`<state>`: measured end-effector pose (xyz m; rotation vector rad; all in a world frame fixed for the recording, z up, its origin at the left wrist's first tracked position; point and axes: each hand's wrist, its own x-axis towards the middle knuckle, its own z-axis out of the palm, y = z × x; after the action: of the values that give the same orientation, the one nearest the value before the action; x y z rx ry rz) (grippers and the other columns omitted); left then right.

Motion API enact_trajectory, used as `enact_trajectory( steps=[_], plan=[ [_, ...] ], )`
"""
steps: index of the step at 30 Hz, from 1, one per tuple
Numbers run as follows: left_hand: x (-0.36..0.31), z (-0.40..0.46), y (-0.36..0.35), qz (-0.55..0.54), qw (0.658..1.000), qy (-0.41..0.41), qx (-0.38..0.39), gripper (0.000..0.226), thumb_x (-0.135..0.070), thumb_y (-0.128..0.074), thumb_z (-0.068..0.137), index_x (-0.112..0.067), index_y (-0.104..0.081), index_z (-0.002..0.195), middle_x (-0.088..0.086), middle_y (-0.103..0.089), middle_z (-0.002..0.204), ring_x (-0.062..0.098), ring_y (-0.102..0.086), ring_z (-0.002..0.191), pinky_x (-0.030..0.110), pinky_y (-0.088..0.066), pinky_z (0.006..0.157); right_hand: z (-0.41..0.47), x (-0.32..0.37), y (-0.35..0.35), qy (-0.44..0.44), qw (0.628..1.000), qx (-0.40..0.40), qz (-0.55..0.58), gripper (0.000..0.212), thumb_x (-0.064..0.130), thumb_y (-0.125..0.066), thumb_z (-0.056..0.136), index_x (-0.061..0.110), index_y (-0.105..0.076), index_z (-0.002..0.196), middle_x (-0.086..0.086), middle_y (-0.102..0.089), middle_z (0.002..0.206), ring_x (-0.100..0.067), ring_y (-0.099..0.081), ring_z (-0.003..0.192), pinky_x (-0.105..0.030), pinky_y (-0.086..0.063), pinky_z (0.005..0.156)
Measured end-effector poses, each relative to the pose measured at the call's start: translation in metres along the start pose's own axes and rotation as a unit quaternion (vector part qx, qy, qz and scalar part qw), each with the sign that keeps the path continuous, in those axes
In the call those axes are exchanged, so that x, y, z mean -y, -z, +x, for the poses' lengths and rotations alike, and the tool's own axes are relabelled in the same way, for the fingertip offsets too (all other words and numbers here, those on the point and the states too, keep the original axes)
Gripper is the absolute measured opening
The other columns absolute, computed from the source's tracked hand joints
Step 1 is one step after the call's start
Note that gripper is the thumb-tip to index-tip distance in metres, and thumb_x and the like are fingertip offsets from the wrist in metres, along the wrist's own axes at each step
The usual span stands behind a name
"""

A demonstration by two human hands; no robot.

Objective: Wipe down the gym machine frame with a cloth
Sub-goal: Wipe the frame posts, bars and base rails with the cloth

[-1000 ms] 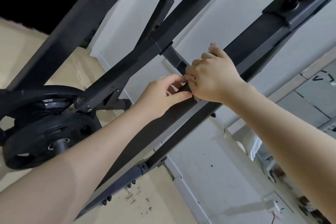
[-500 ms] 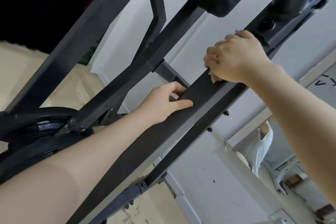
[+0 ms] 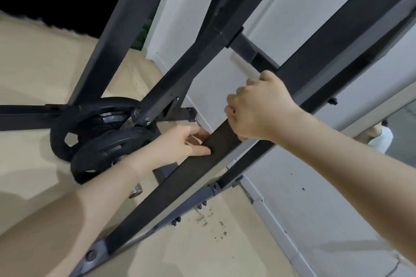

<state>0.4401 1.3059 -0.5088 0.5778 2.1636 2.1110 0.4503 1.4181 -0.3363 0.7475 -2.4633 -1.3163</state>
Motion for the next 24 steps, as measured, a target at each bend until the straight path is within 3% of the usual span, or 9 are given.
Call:
enact_trajectory(
  steps=[3, 5, 8, 10, 13, 15, 17, 19, 24],
  plan=[
    [0.026, -0.014, 0.000, -0.040, 0.998, 0.041, 0.003, 0.023, -0.011, -0.068, 0.084, -0.030, -0.064, 0.095, -0.019, -0.067, 0.076, -0.003, -0.061, 0.075, 0.012, -0.046, 0.072, 0.001, 0.015, -0.003, -0.071, 0.995, -0.070, 0.019, 0.023, 0.032, -0.049, 0.084, 0.016, -0.047, 0.067, 0.000, -0.053, 0.066, -0.026, -0.055, 0.077, -0.036, -0.040, 0.086],
    [0.038, -0.021, -0.004, -0.058, 0.997, 0.055, -0.005, 0.024, -0.005, -0.066, 0.085, -0.028, -0.064, 0.093, -0.016, -0.068, 0.082, -0.003, -0.063, 0.078, 0.013, -0.047, 0.075, 0.001, 0.055, -0.016, -0.049, 0.998, 0.018, 0.022, 0.021, 0.031, -0.040, 0.091, 0.020, -0.052, 0.078, -0.003, -0.060, 0.085, -0.028, -0.055, 0.096, -0.044, -0.033, 0.099],
    [0.060, -0.031, 0.001, -0.008, 0.997, 0.070, -0.020, 0.029, 0.004, -0.063, 0.084, -0.024, -0.062, 0.081, -0.015, -0.065, 0.074, -0.005, -0.059, 0.070, 0.013, -0.045, 0.071, -0.002, 0.133, -0.041, 0.035, 0.989, 0.138, 0.041, 0.026, 0.029, -0.031, 0.092, 0.020, -0.054, 0.087, -0.001, -0.062, 0.102, -0.028, -0.050, 0.099, -0.048, -0.026, 0.102],
    [0.075, -0.040, 0.008, 0.026, 0.994, 0.103, -0.010, 0.026, 0.003, -0.065, 0.083, -0.022, -0.063, 0.087, -0.009, -0.064, 0.081, 0.004, -0.057, 0.074, 0.022, -0.049, 0.076, 0.000, 0.156, -0.053, 0.064, 0.986, 0.147, 0.046, 0.025, 0.029, -0.030, 0.093, 0.018, -0.052, 0.089, -0.004, -0.062, 0.105, -0.029, -0.050, 0.102, -0.051, -0.024, 0.104],
    [0.093, -0.055, 0.015, 0.091, 0.984, 0.147, 0.040, 0.026, -0.004, -0.067, 0.084, -0.017, -0.060, 0.106, -0.009, -0.058, 0.091, 0.000, -0.053, 0.072, 0.006, -0.044, 0.064, 0.000, 0.155, -0.057, 0.072, 0.985, 0.150, 0.042, 0.037, 0.031, -0.027, 0.095, 0.015, -0.057, 0.112, -0.007, -0.060, 0.116, -0.030, -0.048, 0.113, -0.048, -0.021, 0.106],
    [0.105, -0.065, 0.020, 0.133, 0.979, 0.151, 0.032, 0.029, -0.005, -0.063, 0.087, -0.014, -0.060, 0.115, -0.006, -0.059, 0.099, 0.001, -0.057, 0.082, 0.006, -0.045, 0.073, -0.002, 0.161, -0.063, 0.046, 0.991, 0.126, 0.027, 0.039, 0.028, -0.026, 0.095, 0.012, -0.055, 0.117, -0.009, -0.059, 0.117, -0.032, -0.045, 0.116, -0.047, -0.020, 0.108],
    [0.124, -0.079, 0.026, 0.130, 0.980, 0.150, -0.018, 0.029, -0.004, -0.059, 0.089, -0.014, -0.061, 0.117, -0.002, -0.064, 0.104, 0.011, -0.061, 0.097, 0.024, -0.049, 0.092, -0.003, 0.189, -0.073, 0.040, 0.991, 0.123, 0.021, 0.039, 0.026, -0.026, 0.095, 0.008, -0.054, 0.116, -0.012, -0.058, 0.115, -0.033, -0.045, 0.114, -0.048, -0.020, 0.108],
    [0.150, -0.094, 0.031, 0.132, 0.975, 0.164, -0.070, 0.029, -0.002, -0.056, 0.090, -0.013, -0.062, 0.117, 0.001, -0.066, 0.107, 0.013, -0.062, 0.098, 0.028, -0.047, 0.096, -0.002, 0.242, -0.094, 0.080, 0.983, 0.162, 0.029, 0.041, 0.027, -0.028, 0.096, 0.006, -0.051, 0.123, -0.014, -0.056, 0.121, -0.033, -0.044, 0.117, -0.046, -0.022, 0.107],
    [0.227, -0.133, 0.040, 0.143, 0.963, 0.204, -0.101, 0.028, 0.002, -0.057, 0.088, -0.007, -0.062, 0.114, 0.007, -0.064, 0.107, 0.017, -0.056, 0.092, 0.002, -0.038, 0.072, 0.004, 0.384, -0.155, 0.196, 0.956, 0.216, 0.028, 0.044, 0.029, -0.030, 0.100, 0.006, -0.041, 0.136, -0.014, -0.047, 0.135, -0.034, -0.039, 0.127, -0.048, -0.022, 0.110]
  ],
)
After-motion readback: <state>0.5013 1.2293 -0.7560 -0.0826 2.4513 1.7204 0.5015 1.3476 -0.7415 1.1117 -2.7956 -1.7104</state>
